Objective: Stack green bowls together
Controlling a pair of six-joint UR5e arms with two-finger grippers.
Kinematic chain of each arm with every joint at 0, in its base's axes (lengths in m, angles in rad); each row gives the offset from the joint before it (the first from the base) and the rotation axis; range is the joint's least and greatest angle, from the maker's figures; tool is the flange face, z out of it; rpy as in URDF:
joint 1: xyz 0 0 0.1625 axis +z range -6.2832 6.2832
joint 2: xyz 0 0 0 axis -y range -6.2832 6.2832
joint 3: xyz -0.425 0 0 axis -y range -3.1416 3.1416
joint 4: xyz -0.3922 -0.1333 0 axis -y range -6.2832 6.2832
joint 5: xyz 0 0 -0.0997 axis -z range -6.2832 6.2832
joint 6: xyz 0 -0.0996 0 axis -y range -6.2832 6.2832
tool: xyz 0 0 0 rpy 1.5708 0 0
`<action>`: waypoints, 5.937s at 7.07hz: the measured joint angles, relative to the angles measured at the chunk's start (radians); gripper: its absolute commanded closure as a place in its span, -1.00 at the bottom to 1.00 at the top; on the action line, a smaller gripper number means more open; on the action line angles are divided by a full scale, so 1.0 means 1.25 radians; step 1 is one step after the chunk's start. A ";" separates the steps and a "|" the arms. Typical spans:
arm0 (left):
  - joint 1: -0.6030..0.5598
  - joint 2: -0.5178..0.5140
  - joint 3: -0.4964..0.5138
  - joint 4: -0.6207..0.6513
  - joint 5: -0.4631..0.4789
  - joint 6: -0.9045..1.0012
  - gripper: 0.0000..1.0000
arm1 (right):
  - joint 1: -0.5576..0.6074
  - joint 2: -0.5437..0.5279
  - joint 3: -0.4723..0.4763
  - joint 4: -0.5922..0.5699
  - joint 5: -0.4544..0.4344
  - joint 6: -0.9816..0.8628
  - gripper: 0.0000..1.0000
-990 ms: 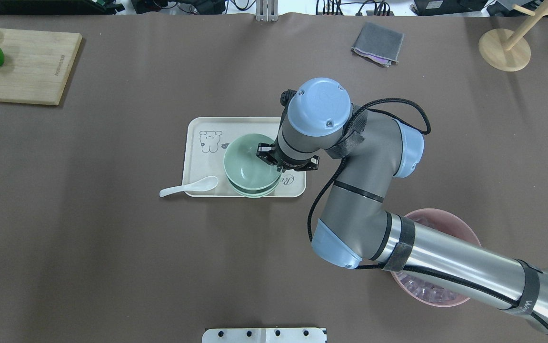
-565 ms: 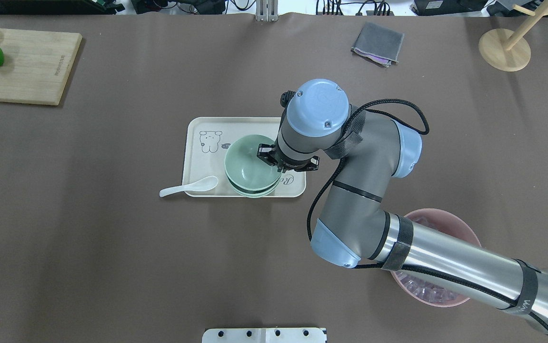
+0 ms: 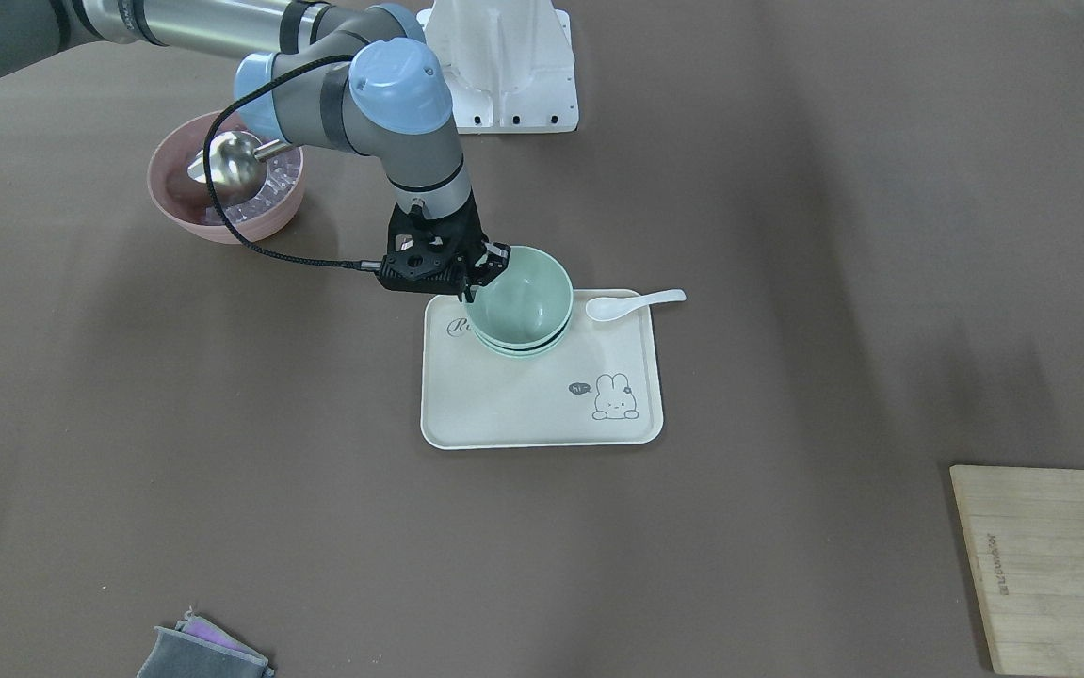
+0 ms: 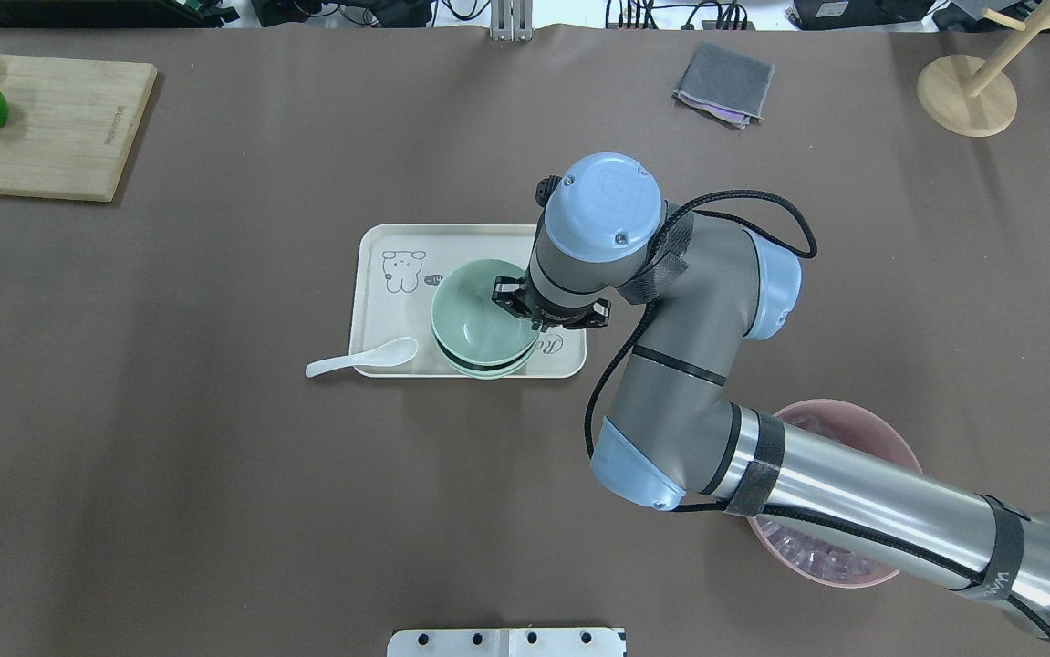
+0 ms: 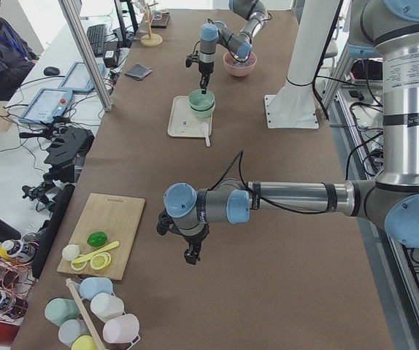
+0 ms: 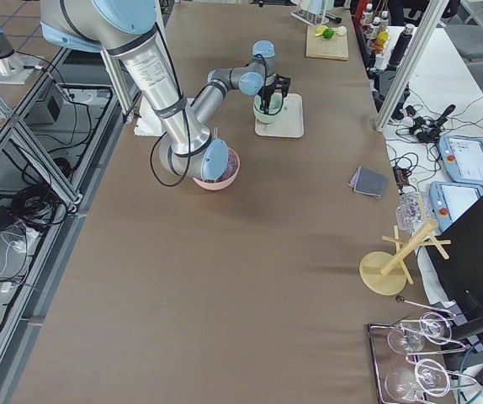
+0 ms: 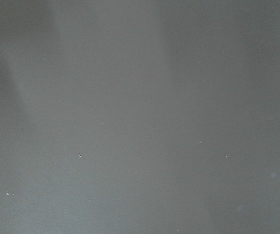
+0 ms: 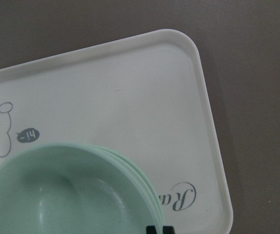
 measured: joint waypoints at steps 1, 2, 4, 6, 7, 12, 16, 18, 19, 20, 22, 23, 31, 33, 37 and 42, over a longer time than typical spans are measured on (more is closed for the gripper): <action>0.000 0.000 0.000 0.000 0.000 0.000 -0.97 | -0.001 0.001 0.000 0.000 0.000 0.000 1.00; 0.000 0.000 0.000 0.000 0.000 0.000 -0.97 | -0.003 0.001 0.000 0.000 0.000 0.000 1.00; 0.000 0.000 0.001 0.000 0.000 0.000 -0.97 | -0.005 0.001 -0.002 0.000 0.000 0.001 1.00; 0.000 0.000 0.001 0.000 0.000 0.000 -0.97 | -0.006 0.001 -0.005 0.000 0.000 0.001 1.00; 0.000 0.000 0.001 0.000 0.000 0.000 -0.97 | -0.006 0.001 -0.005 0.000 0.000 0.001 1.00; -0.001 0.001 0.001 0.000 0.000 0.000 -0.97 | -0.007 0.004 -0.007 -0.001 -0.004 0.002 -1.00; 0.000 0.000 0.000 0.001 0.000 0.000 -0.97 | 0.005 0.017 0.004 -0.001 -0.010 -0.005 -1.00; -0.008 0.002 -0.004 0.004 0.001 0.000 -0.97 | 0.042 -0.001 0.026 -0.006 0.014 -0.047 -1.00; -0.025 0.002 -0.005 0.009 0.002 0.000 -0.97 | 0.077 -0.035 0.053 -0.007 0.048 -0.084 -1.00; -0.054 0.001 -0.006 0.019 0.002 -0.003 -0.97 | 0.121 -0.086 0.092 -0.008 0.089 -0.130 -1.00; -0.122 -0.006 -0.016 0.068 0.003 -0.010 -0.97 | 0.214 -0.208 0.158 -0.009 0.157 -0.227 -1.00; -0.141 -0.005 -0.025 0.080 0.006 -0.010 -0.97 | 0.246 -0.265 0.179 -0.007 0.171 -0.263 -1.00; -0.151 0.004 -0.099 0.082 0.006 -0.148 -0.97 | 0.694 -0.766 0.221 -0.006 0.313 -0.920 -1.00; -0.150 0.007 -0.099 0.080 0.006 -0.151 -0.97 | 0.766 -0.827 0.224 -0.013 0.309 -1.003 -1.00; -0.150 0.015 -0.093 0.079 0.003 -0.151 -0.97 | 0.836 -0.824 0.309 -0.209 0.235 -1.146 -1.00; -0.150 0.020 -0.106 0.076 0.003 -0.150 -0.97 | 0.838 -0.826 0.313 -0.226 0.238 -1.152 -1.00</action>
